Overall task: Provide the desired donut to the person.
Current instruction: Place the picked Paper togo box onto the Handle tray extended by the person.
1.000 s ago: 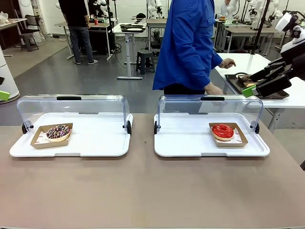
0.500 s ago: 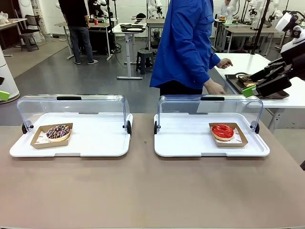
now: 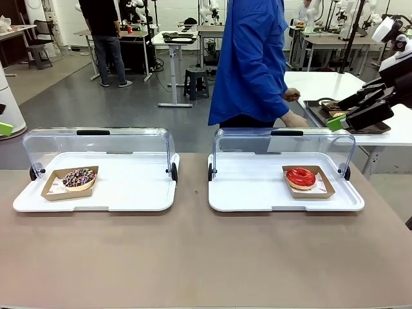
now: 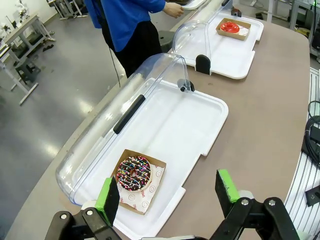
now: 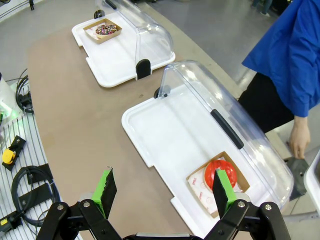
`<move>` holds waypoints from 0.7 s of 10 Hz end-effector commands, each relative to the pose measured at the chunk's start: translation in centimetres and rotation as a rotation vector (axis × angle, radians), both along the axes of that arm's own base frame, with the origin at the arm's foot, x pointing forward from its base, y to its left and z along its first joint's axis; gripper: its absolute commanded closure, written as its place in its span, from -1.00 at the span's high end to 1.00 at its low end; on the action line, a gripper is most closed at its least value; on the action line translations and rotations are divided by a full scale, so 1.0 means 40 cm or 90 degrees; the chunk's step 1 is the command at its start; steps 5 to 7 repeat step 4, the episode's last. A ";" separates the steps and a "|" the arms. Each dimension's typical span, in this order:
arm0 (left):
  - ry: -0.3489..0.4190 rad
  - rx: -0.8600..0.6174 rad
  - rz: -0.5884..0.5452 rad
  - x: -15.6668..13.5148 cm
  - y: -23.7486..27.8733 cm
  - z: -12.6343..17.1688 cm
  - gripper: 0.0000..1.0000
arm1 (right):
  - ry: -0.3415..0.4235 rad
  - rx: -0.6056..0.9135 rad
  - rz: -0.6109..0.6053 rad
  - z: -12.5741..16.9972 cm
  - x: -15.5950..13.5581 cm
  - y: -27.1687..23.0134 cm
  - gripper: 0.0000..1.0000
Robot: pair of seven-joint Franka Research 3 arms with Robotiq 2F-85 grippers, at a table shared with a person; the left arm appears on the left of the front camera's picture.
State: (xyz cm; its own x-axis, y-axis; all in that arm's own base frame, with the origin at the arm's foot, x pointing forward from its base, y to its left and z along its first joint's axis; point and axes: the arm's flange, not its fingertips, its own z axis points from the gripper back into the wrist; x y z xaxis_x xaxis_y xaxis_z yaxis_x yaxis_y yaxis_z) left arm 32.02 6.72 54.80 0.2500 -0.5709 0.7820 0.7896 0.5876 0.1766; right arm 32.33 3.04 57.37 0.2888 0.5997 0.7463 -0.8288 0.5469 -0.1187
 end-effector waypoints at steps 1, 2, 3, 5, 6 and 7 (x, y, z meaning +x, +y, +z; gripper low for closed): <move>-0.001 0.002 0.004 0.000 0.003 0.002 1.00 | 0.003 -0.009 0.000 -0.004 -0.002 0.001 1.00; -0.001 0.002 0.004 0.000 0.003 0.002 1.00 | 0.003 -0.009 0.000 -0.004 -0.002 0.001 1.00; -0.001 0.002 0.004 0.000 0.003 0.002 1.00 | 0.003 -0.009 0.000 -0.004 -0.002 0.001 1.00; -0.001 0.002 0.004 0.000 0.003 0.002 1.00 | 0.003 -0.009 0.000 -0.004 -0.002 0.001 1.00; -0.001 0.002 0.004 0.000 0.003 0.002 1.00 | 0.003 -0.009 0.000 -0.004 -0.002 0.001 1.00; -0.001 0.002 0.004 0.000 0.003 0.002 1.00 | 0.003 -0.009 0.000 -0.004 -0.002 0.001 1.00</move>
